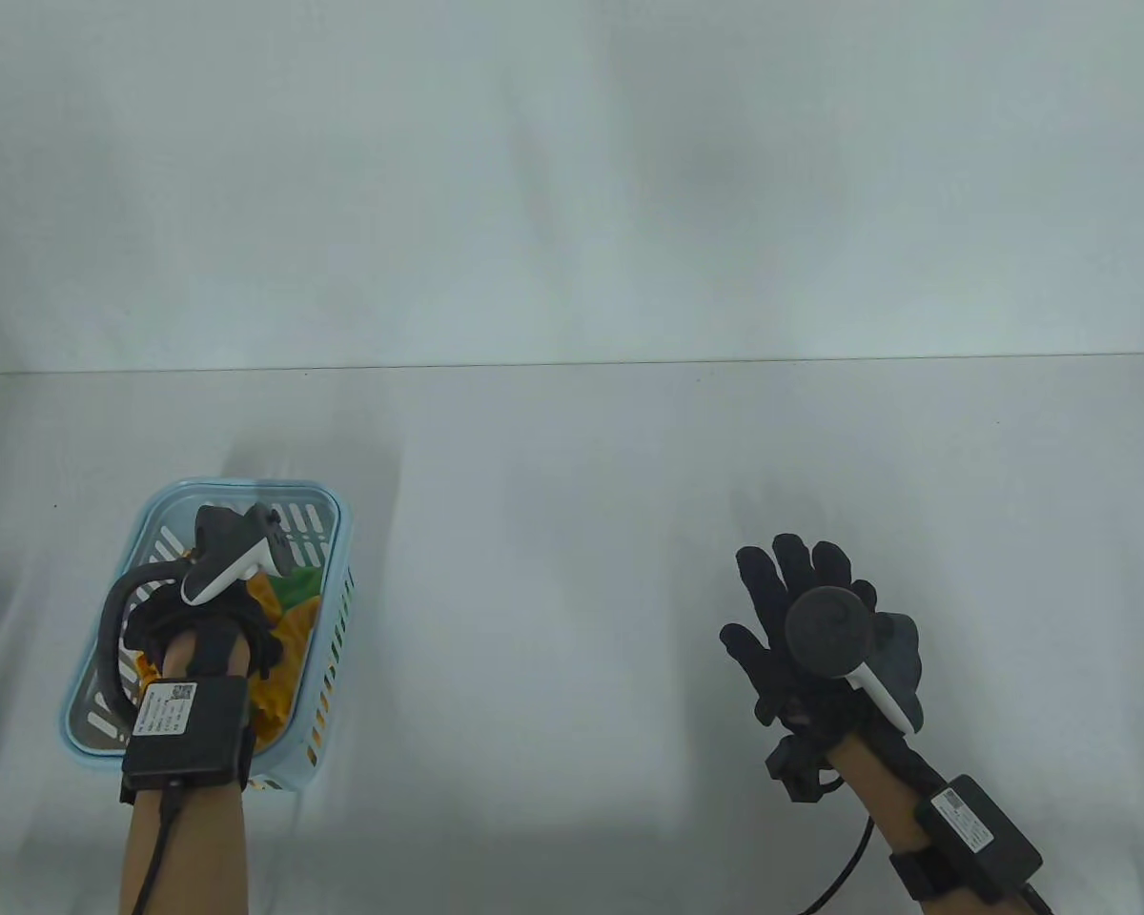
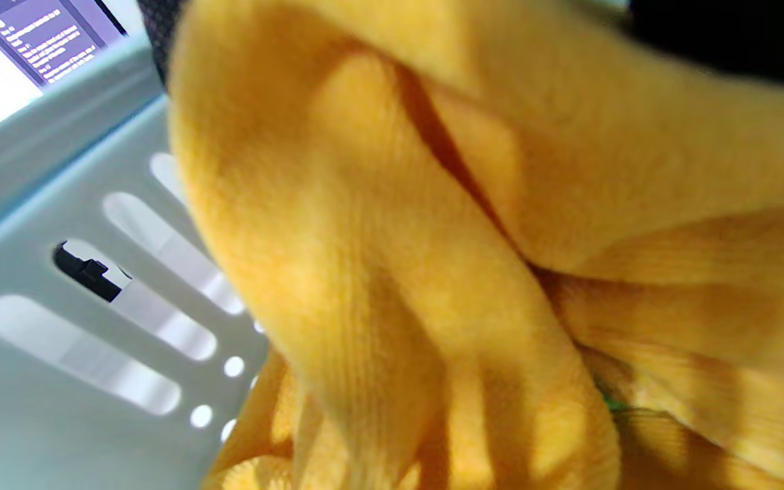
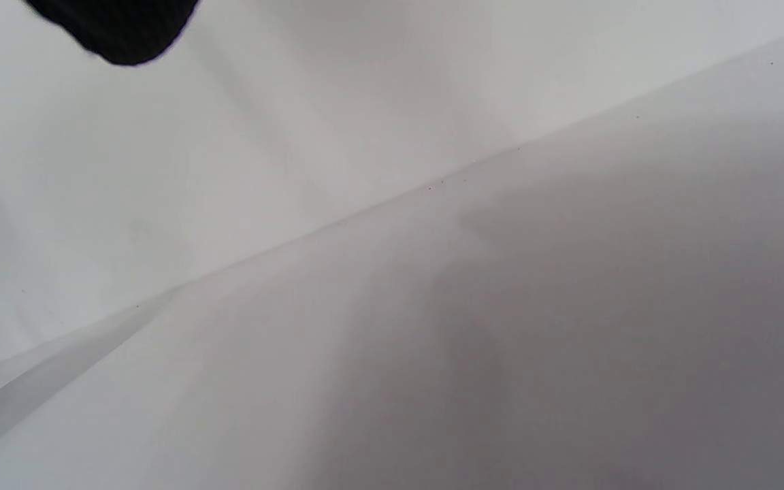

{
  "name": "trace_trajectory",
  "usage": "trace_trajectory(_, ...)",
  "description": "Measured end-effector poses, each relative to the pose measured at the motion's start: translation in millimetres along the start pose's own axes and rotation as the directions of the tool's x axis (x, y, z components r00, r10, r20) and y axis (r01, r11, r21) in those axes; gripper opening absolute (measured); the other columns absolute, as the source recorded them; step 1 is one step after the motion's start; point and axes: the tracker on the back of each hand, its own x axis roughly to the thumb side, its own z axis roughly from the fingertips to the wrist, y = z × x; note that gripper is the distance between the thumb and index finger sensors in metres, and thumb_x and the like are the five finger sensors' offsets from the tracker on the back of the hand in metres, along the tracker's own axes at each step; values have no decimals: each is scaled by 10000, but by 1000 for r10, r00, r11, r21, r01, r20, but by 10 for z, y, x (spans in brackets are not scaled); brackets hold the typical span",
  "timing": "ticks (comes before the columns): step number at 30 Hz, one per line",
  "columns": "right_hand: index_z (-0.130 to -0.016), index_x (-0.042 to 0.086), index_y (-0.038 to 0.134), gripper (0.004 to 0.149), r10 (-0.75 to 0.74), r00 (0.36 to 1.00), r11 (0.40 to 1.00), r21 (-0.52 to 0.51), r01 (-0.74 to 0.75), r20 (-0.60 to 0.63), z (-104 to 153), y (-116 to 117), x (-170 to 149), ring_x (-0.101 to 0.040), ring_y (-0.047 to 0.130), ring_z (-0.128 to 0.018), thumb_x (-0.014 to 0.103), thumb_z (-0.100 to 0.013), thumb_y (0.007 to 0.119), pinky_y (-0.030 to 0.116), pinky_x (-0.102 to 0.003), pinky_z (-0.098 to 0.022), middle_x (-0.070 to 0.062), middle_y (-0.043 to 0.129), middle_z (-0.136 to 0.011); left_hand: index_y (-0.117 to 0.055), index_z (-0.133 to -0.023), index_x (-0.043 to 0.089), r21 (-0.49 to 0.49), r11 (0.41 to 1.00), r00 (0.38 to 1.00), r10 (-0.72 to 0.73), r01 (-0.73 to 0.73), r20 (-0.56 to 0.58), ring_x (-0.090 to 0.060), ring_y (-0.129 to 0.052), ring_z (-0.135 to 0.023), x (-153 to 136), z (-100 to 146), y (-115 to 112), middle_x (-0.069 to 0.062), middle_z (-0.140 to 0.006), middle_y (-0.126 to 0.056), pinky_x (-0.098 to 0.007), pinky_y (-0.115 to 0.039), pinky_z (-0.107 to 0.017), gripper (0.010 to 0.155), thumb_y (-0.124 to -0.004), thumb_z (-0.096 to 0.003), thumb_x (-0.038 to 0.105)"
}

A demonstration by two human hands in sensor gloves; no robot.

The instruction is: Roll square towel into towel roll

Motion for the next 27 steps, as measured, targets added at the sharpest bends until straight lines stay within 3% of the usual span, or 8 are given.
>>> trace_trajectory(8, -984, 484, 286, 745, -15, 1000, 1000, 1, 15, -18, -9, -14, -23, -318, 119, -1097, 609, -357, 668, 183, -651, -742, 138, 160, -1140, -222, -1075, 272, -31, 999, 1000, 5, -5, -7, -277, -810, -845, 19, -177, -97, -62, -1138, -381, -499, -712, -667, 979, -860, -346, 416)
trace_trajectory(15, -985, 480, 288, 745, -20, 999, 1000, 4, 21, -38, -13, -29, -53, -319, 131, -1097, 608, -358, 668, 190, -651, -743, 134, 163, -1140, -438, -1053, 222, -9, 1000, 1000, 9, -9, -29, -184, -916, -635, -12, -218, -123, -46, -966, -620, -475, -768, -613, 790, -825, -376, 351)
trace_trajectory(21, -987, 476, 295, 742, -41, 998, 999, 2, 41, -40, -20, -29, -58, -319, 137, -1097, 606, -358, 667, 195, -650, -744, 128, 168, -1140, -634, -958, 267, 93, 995, 998, 37, -33, -43, -178, -963, -584, -54, -130, -1, -35, -914, -712, -467, -799, -589, 611, -822, -382, 338)
trace_trajectory(27, -987, 473, 297, 739, -45, 998, 999, -1, 45, -39, -28, -36, -70, -321, 143, -1096, 605, -359, 664, 200, -649, -744, 127, 171, -1140, -681, -924, 282, 182, 981, 996, 76, -67, -38, -174, -981, -570, -127, 68, 206, -32, -904, -733, -462, -813, -580, 562, -824, -383, 333)
